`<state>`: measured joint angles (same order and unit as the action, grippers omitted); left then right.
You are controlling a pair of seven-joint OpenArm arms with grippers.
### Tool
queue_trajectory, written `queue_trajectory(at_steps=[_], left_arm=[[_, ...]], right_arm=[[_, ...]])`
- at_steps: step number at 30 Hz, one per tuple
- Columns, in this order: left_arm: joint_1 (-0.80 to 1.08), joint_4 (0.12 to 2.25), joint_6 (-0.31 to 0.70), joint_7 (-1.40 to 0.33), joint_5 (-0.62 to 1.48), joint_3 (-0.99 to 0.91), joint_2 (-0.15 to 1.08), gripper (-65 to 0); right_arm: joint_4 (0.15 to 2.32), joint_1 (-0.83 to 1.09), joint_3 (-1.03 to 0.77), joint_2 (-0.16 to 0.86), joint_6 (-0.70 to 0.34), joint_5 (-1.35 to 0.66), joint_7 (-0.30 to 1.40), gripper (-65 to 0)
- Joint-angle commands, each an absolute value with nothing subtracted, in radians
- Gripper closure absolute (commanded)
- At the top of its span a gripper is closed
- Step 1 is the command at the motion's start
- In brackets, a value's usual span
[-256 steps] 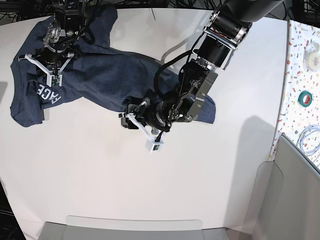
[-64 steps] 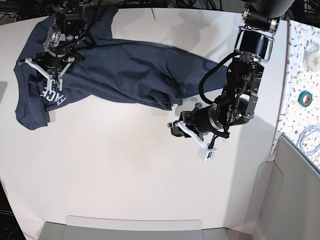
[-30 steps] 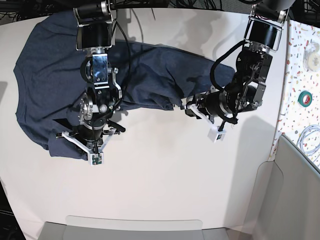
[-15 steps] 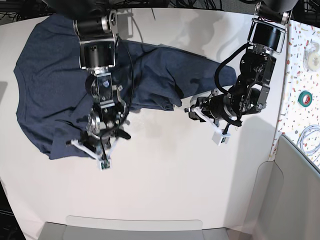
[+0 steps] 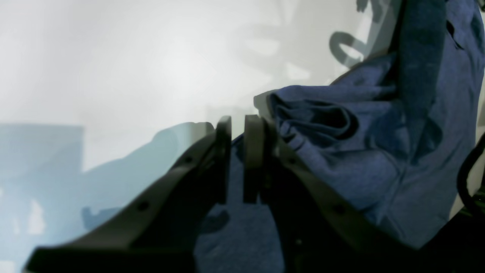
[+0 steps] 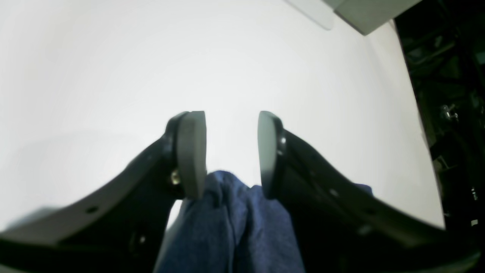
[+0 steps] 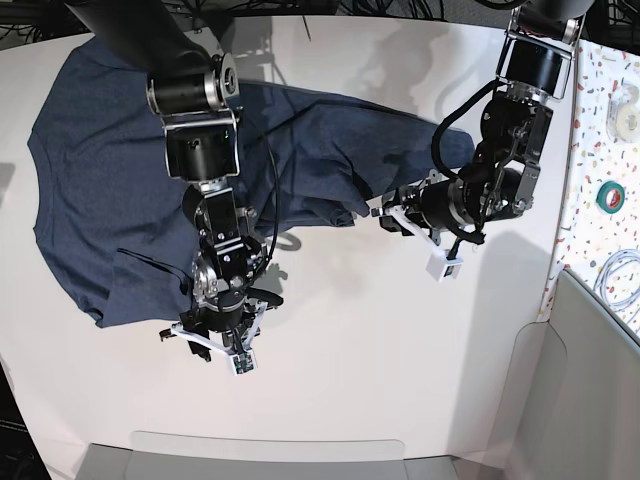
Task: Layout the t-shirt on the table in an organized manner, then fold the t-shirt properly
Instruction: 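Release the hem with the right gripper and move it to the shirt collar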
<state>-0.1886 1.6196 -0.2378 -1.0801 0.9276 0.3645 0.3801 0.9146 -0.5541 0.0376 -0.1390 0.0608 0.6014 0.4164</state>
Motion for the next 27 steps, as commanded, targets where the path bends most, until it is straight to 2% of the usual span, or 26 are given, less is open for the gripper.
queue_trajectory(at_steps=[1,4,9,11,14,18,22,27], left_arm=[[-0.2,1.635,-0.237,-1.073,0.937,0.317,0.395,-6.9],[-0.188,1.635,-0.237,-1.078,0.94,0.22,0.394,-10.8],[-0.193,1.635,-0.237,-1.084,0.943,0.108,0.383,-29.2],[-0.194,1.635,-0.237,-1.086,0.943,0.091,0.355,-34.4],[-0.194,1.633,-0.237,-1.087,0.943,0.094,0.325,-35.4],[-0.232,1.592,-0.237,-1.156,0.94,0.114,0.265,-35.4],[-0.305,1.468,-0.237,-1.23,0.941,0.12,0.194,-35.4],[-0.349,1.336,-0.237,-1.239,0.941,0.12,0.171,-35.4]], right_arm=[[1.001,-0.535,0.039,-0.148,0.067,0.61,0.412,-25.0],[1.224,-0.406,0.047,-0.154,0.067,0.61,0.479,-26.2],[1.62,-0.159,0.048,-0.157,0.058,0.61,0.611,-26.8],[1.733,-0.068,0.048,-0.157,0.019,0.61,0.668,-26.8],[1.862,0.062,0.048,-0.157,-0.071,0.61,0.753,-26.7],[1.949,0.205,0.048,-0.157,-0.136,0.611,0.839,-26.6],[1.982,0.317,0.041,-0.157,-0.173,0.618,0.915,-26.5],[1.977,0.386,0.048,-0.102,-0.177,0.61,1.01,-26.5]])
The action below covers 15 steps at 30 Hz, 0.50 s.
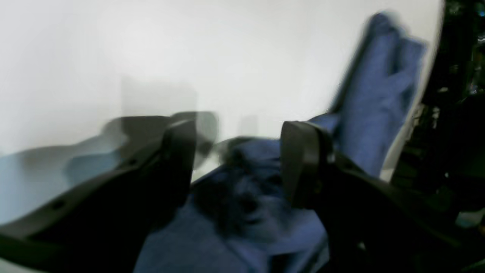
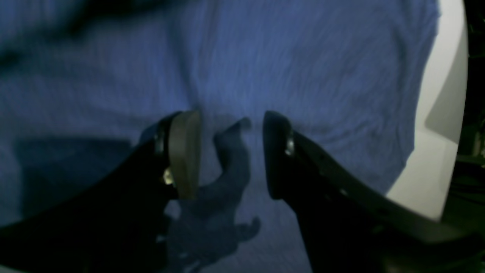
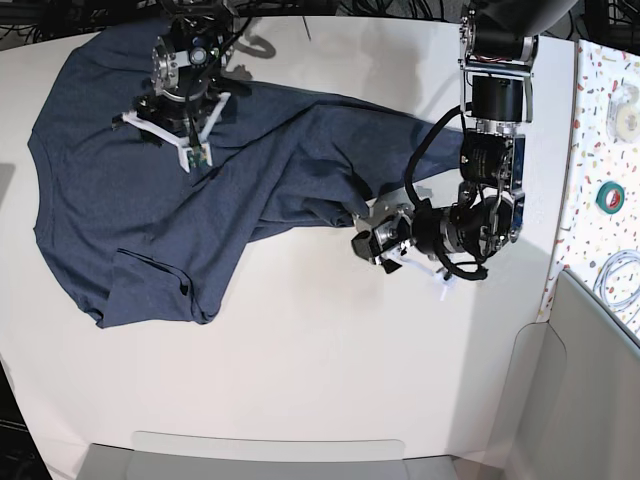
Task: Layout the t-shirt on the table in an organized manner, then fold the t-shirt properly
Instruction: 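Release the hem with the right gripper and move it to the shirt collar, then drag the shirt side with the left gripper away from the right gripper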
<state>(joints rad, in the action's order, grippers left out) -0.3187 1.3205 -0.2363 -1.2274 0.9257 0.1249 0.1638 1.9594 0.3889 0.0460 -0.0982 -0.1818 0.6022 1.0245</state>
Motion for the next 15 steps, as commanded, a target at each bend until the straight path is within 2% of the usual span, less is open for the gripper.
queue_trajectory(at_steps=[1,7,15], left_arm=[[-0.351,1.323,-0.237,-1.241,0.941,0.12,0.171,-35.4],[-0.343,1.313,-0.236,-1.276,0.941,0.122,0.177,-35.4],[-0.341,1.316,-0.236,-1.328,0.944,0.122,0.154,-35.4]], right_arm=[[1.977,0.39,0.048,-0.099,-0.177,0.613,1.02,-26.5],[1.975,0.392,0.048,-0.059,-0.177,0.611,1.052,-26.5],[1.974,0.381,0.048,-0.058,-0.177,0.611,1.052,-26.5]])
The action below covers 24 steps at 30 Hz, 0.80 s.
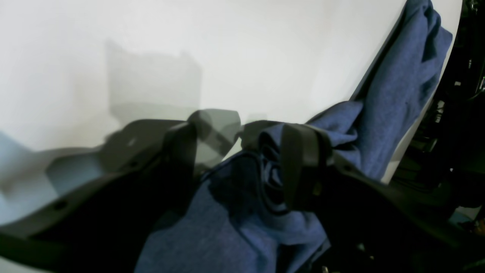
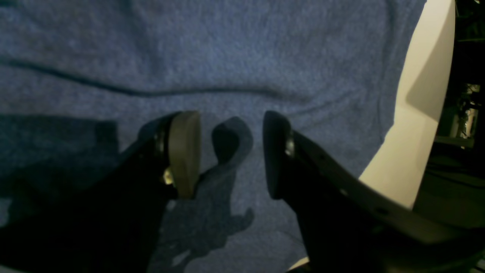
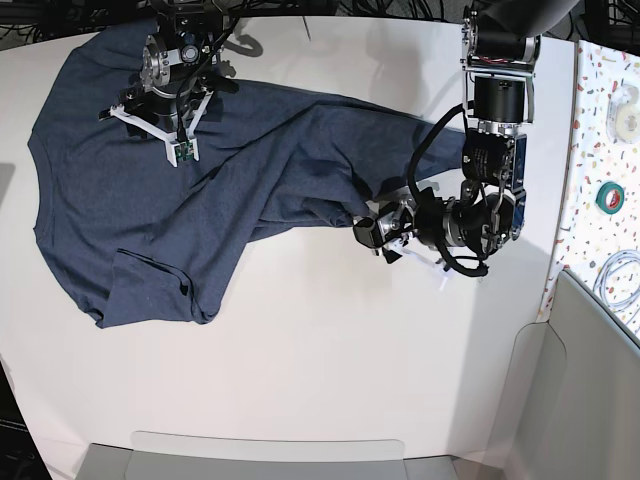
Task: Layout the t-shirt on the table in an organized manner, then fold the t-shirt properly
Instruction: 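Drag the shirt side with the left gripper away from the right gripper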
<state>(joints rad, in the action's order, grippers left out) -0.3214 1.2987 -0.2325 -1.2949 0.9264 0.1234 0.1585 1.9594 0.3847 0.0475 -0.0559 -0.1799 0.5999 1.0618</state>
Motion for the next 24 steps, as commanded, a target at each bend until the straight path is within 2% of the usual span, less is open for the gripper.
queue_trajectory(at_steps=[1,5,17,19,22,23,24], left_arm=[[-0.341,1.316,-0.236,-1.328,0.944,0.122,0.143,-35.4],[-0.34,1.316,-0.236,-1.33,0.944,0.145,0.11,-35.4],[-0.321,1.316,-0.236,-1.296,0.944,0.269,0.108,-33.8],[-0.321,1.313,-0.236,-1.26,0.943,0.269,0.111,-25.7],[-0.321,1.31,-0.236,-1.219,0.938,0.259,0.114,-4.8],[-0.321,1.31,-0.236,-1.207,0.937,0.254,0.117,0.0],[-0.321,1.31,-0.236,-1.199,0.938,0.254,0.127,0.0]], right_arm=[[1.972,0.381,0.048,-0.058,-0.177,0.611,1.052,-26.5],[1.956,0.381,0.048,-0.047,-0.177,0.611,1.052,-26.5],[1.942,0.38,0.048,-0.047,-0.177,0.611,1.049,-26.5],[1.942,0.38,0.048,-0.047,-0.177,0.611,1.047,-26.5],[1.94,0.38,0.048,-0.047,-0.177,0.611,1.047,-26.5],[1.94,0.38,0.048,-0.047,-0.177,0.611,1.047,-26.5],[1.94,0.381,0.048,-0.047,-0.177,0.611,1.047,-26.5]])
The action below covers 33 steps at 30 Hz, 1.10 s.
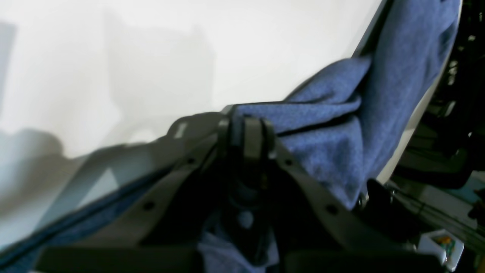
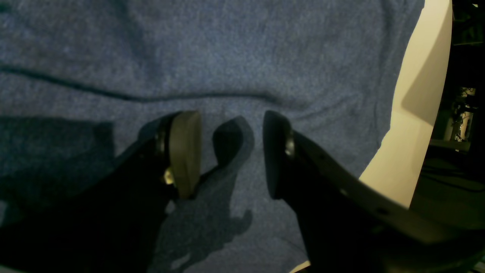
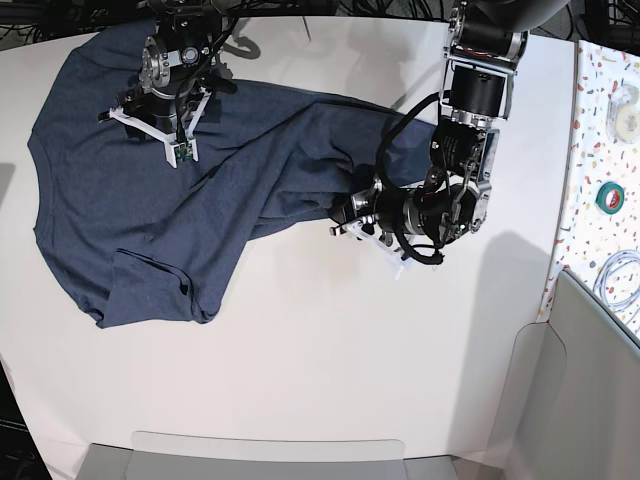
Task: Layout the t-shirt on the table in an organized manner, then fold the t-shirt properly
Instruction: 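Drag the shirt side with the left gripper away from the right gripper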
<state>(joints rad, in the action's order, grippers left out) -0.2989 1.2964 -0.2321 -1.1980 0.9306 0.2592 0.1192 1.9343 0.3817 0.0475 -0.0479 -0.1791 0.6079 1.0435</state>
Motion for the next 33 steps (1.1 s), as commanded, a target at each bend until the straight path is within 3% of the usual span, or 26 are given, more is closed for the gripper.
queue_trajectory(at_steps=[1,14,33], left_arm=[[-0.321,1.31,-0.236,-1.185,0.94,0.251,0.136,0.0],[-0.329,1.218,-0.239,-0.881,0.934,0.119,0.214,0.0],[-0.331,1.153,-0.239,-0.358,0.94,0.074,0.206,0.0]], right_arm=[[1.94,0.381,0.048,-0.047,-0.177,0.611,1.047,-26.5],[1.94,0.387,0.05,-0.047,-0.177,0.611,1.047,-26.5],[1.94,0.387,0.05,-0.048,-0.177,0.611,1.047,-26.5]])
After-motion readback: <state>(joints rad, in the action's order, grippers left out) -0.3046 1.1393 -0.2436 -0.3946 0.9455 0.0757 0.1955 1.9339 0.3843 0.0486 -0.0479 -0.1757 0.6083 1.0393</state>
